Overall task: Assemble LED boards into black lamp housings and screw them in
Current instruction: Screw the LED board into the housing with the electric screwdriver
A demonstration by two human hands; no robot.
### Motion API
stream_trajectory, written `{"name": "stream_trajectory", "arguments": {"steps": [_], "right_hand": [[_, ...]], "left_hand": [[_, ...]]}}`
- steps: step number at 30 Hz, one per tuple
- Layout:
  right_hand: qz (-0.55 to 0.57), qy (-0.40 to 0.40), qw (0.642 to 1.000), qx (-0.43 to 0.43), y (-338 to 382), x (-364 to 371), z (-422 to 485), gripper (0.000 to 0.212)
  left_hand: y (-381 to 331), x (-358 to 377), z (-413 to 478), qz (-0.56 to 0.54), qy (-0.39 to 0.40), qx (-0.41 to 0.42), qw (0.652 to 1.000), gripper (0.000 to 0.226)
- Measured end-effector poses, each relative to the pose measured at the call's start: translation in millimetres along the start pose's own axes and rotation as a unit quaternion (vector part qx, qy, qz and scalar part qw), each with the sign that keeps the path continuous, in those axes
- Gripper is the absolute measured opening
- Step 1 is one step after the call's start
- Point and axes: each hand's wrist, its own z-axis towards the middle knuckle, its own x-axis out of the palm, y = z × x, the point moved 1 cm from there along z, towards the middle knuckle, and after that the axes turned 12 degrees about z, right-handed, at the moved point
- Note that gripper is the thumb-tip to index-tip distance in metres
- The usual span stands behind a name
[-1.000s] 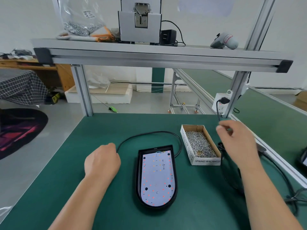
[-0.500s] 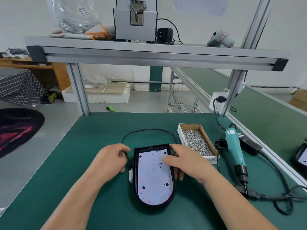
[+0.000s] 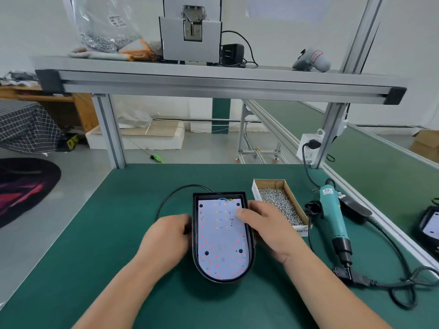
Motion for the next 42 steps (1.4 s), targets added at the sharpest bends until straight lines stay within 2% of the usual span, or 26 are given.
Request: {"name": "stream_trajectory", "arguments": {"steps": [3, 6, 8, 11, 12, 14, 15, 17, 18, 20, 22, 25, 28, 32, 34, 37, 40, 42], "right_hand": [[0.055, -0.023, 0.998, 0.019, -3, 2, 0, 0.036], [0.097, -0.049, 0.994, 0.017, 0, 2, 2, 0.047], [0.094, -0.057, 0.994, 0.001, 0, 1, 3, 0.046], [0.099, -0.065, 0.993, -0.018, -4, 0, 5, 0.026], [0.089, -0.072, 0.993, -0.031, -5, 0, 5, 0.022], [0.034, -0.094, 0.993, -0.061, -4, 2, 5, 0.024], [-0.001, -0.103, 0.992, -0.075, -4, 2, 5, 0.031], [-0.021, -0.117, 0.989, -0.088, -4, 4, 5, 0.045], [0.009, -0.12, 0.99, -0.08, -4, 5, 5, 0.049], [0.118, -0.119, 0.986, -0.022, -2, 5, 7, 0.054], [0.19, -0.118, 0.975, 0.003, 0, 3, 9, 0.058], [0.18, -0.081, 0.98, 0.025, 0, 1, 9, 0.053], [0.15, -0.026, 0.986, 0.074, -2, 4, 2, 0.035], [0.166, -0.028, 0.982, 0.082, -6, 1, -1, 0.051], [0.144, -0.04, 0.987, 0.06, 4, -1, -2, 0.041], [0.049, -0.035, 0.998, 0.015, 8, -3, -1, 0.048], [-0.011, -0.045, 0.998, -0.036, 11, -7, 1, 0.008], [-0.053, -0.055, 0.993, -0.089, 15, -9, 1, 0.02]], "left_hand": [[-8, 3, -4, -0.121, 0.058, 0.042, 0.99, 0.016], [-16, 1, -7, -0.282, 0.127, 0.04, 0.95, 0.023], [-22, 2, -10, -0.383, 0.149, 0.007, 0.912, 0.032], [-24, 4, -12, -0.532, 0.19, -0.022, 0.825, 0.036], [-24, 5, -12, -0.552, 0.208, -0.019, 0.807, 0.05], [-24, 3, -14, -0.524, 0.223, 0.006, 0.822, 0.068], [-25, 2, -16, -0.498, 0.217, 0.021, 0.84, 0.065], [-28, 2, -18, -0.455, 0.191, 0.04, 0.869, 0.045], [-30, 2, -19, -0.448, 0.177, 0.036, 0.876, 0.032], [-32, 3, -20, -0.469, 0.165, 0.015, 0.868, 0.02], [-34, 0, -21, -0.519, 0.17, -0.011, 0.838, 0.025], [-32, -4, -23, -0.522, 0.194, -0.001, 0.83, 0.033], [-30, -7, -26, -0.499, 0.247, 0.046, 0.829, 0.041], [-27, -13, -29, -0.474, 0.299, 0.09, 0.823, 0.039], [-25, -16, -29, -0.431, 0.327, 0.111, 0.833, 0.036], [-24, -16, -28, -0.399, 0.346, 0.13, 0.839, 0.032], [-23, -13, -24, -0.408, 0.319, 0.119, 0.847, 0.038], [-22, -9, -22, -0.419, 0.291, 0.106, 0.854, 0.039]]}}
